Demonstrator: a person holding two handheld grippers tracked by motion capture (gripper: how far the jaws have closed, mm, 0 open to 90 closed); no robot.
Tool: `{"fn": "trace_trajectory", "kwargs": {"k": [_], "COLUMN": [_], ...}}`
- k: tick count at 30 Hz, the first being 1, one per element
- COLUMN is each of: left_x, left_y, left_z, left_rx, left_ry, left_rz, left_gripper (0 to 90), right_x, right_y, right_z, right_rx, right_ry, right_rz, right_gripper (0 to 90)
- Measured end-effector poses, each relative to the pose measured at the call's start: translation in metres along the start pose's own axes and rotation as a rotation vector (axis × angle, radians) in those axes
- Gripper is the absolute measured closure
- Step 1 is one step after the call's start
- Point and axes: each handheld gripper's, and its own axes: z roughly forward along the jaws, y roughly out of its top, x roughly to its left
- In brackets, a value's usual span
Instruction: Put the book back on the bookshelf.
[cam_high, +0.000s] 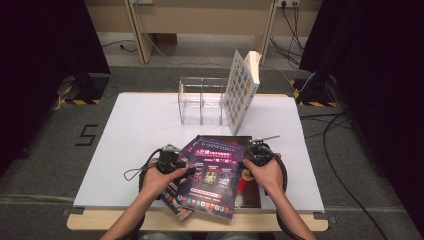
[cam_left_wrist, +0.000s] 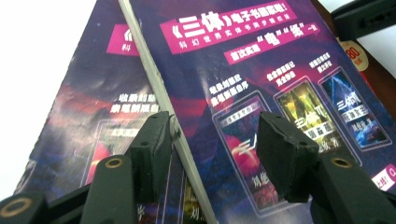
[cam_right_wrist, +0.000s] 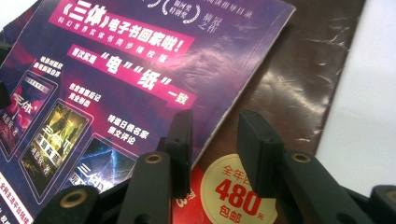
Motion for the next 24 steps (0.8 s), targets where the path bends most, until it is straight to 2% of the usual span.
{"fn": "trace_trajectory", "kwargs": {"k": [2, 4, 6, 12, 14, 18, 21, 24], "left_x": [0.0, 0.001, 0.001, 0.003, 0.004, 0.005, 0.007, 0.01], "left_y": [0.001, 0.002, 0.004, 0.009, 0.01, 0.012, 0.013, 0.012], "left_z": [0.002, 0.003, 0.004, 0.009, 0.011, 0.009, 0.004, 0.002], "left_rx": [0.002, 0.006, 0.007, 0.008, 0.008, 0.002, -0.035, -0.057], "left_ry": [0.005, 0.009, 0.012, 0.023, 0.023, 0.024, 0.002, -0.02], "left_rz": [0.0, -0.003, -0.005, -0.022, -0.029, -0.071, -0.106, -0.138], "left_gripper": [44.6, 44.7, 45.0, 45.4, 45.5, 50.0, 55.4, 55.9], "right_x": [0.0, 0.0, -0.001, -0.001, -0.001, -0.002, -0.002, -0.001], "right_y": [0.0, 0.0, 0.001, 0.003, 0.003, 0.003, 0.003, 0.004], "right_z": [0.003, 0.003, 0.004, 0.007, 0.007, 0.008, 0.008, 0.008], "right_rx": [0.004, 0.008, 0.005, 0.009, 0.009, 0.005, 0.007, 0.011], "right_ry": [0.008, 0.014, 0.022, 0.04, 0.044, 0.049, 0.046, 0.045], "right_rz": [-0.005, 0.017, 0.011, 0.042, 0.035, 0.033, 0.042, 0.049], "right_gripper": [65.0, 64.2, 62.8, 60.7, 60.5, 59.8, 59.1, 58.7]}}
